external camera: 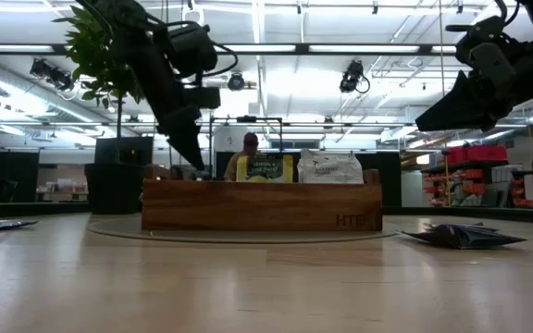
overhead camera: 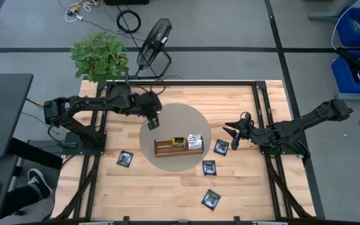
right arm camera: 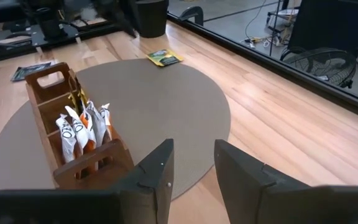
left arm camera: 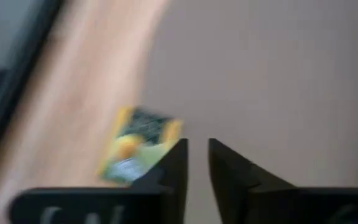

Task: Pick & Place Tea
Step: Put the yellow tea bag into the middle section of the wooden organizer

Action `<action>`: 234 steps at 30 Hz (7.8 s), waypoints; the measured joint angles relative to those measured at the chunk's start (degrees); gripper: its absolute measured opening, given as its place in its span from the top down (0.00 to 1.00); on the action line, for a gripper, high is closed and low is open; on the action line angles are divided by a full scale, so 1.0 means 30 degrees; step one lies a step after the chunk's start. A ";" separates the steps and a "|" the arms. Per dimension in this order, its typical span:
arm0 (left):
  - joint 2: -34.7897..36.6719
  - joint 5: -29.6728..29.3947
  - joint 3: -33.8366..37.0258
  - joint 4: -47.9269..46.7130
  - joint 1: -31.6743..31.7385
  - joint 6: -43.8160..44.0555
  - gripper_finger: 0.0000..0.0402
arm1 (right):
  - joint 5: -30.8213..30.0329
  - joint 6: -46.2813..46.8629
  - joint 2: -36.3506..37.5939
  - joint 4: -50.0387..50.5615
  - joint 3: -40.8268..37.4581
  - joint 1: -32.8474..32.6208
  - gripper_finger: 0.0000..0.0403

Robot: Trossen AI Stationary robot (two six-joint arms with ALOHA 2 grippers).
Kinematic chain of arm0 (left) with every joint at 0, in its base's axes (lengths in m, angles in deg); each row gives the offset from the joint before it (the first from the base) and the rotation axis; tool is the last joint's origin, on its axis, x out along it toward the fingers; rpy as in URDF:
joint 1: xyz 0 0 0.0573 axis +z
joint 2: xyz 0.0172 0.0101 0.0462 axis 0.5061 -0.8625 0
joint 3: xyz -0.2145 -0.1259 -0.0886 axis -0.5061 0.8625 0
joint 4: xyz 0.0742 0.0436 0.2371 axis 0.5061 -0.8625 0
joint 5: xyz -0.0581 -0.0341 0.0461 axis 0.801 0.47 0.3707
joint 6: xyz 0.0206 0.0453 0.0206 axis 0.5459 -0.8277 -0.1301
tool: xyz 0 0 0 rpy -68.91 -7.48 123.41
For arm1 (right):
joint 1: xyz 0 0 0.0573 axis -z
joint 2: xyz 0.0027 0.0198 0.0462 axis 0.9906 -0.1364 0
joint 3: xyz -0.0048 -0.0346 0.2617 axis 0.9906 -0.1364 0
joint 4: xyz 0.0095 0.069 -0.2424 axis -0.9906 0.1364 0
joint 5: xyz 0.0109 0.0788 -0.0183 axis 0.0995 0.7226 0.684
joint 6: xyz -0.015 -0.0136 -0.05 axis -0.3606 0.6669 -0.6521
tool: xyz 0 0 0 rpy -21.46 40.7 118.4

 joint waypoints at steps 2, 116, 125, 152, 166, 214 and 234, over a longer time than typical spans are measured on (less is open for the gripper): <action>0.0000 0.0991 0.0000 0.0355 0.0101 -0.0498 0.74 | 0.0000 0.0134 0.0000 0.0027 0.0000 0.0000 0.69; -0.4524 0.5129 -0.1741 0.0569 0.5185 -0.6765 0.51 | -0.0015 0.0859 -0.0999 0.0527 0.0000 0.0000 0.69; -0.4707 0.4937 -0.1734 0.1419 0.4901 -0.9880 0.42 | 0.0013 0.0870 -0.0998 0.0461 0.0000 0.0007 0.69; -0.6256 0.4736 -0.1789 0.0024 0.5119 -1.0239 0.57 | -0.0007 0.0721 -0.0998 0.0126 0.0000 0.0006 0.69; -0.6063 0.4099 -0.1719 0.0046 0.4662 -0.9716 0.99 | 0.0000 0.0724 -0.0998 0.0097 0.0000 0.0000 0.69; -0.0860 0.3625 -0.1734 0.2080 0.1082 -0.8544 1.00 | 0.2368 -0.7610 -0.1357 -0.7142 -0.0007 0.2061 0.57; -0.0860 0.5158 -0.4350 0.2069 -0.0948 -0.8213 1.00 | 0.8181 -1.1781 -0.8923 -0.8941 0.5055 0.6527 0.44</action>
